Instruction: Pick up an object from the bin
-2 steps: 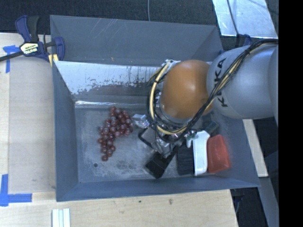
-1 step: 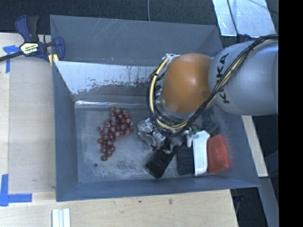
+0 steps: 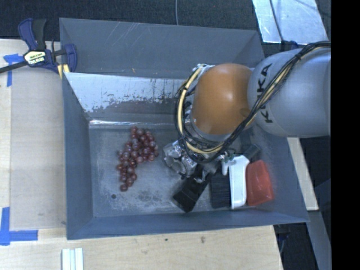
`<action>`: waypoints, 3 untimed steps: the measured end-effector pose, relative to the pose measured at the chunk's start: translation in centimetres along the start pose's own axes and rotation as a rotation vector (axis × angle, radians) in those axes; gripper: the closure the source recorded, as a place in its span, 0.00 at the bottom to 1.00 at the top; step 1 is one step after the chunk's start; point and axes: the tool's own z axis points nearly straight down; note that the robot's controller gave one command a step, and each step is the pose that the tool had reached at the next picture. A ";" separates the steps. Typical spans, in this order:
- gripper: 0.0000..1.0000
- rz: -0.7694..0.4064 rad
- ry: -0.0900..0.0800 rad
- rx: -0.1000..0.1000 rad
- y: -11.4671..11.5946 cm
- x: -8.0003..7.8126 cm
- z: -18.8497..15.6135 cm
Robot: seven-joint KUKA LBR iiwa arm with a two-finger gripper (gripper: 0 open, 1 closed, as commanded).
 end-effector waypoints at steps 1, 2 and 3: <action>1.00 0.001 0.006 -0.003 0.1 0.1 -0.5; 1.00 0.000 0.009 -0.005 0.1 0.2 -2.8; 1.00 0.000 0.004 -0.002 0.1 0.1 -5.0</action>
Offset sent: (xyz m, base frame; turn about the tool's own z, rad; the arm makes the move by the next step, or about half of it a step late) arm -0.0001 0.0000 0.0144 0.0000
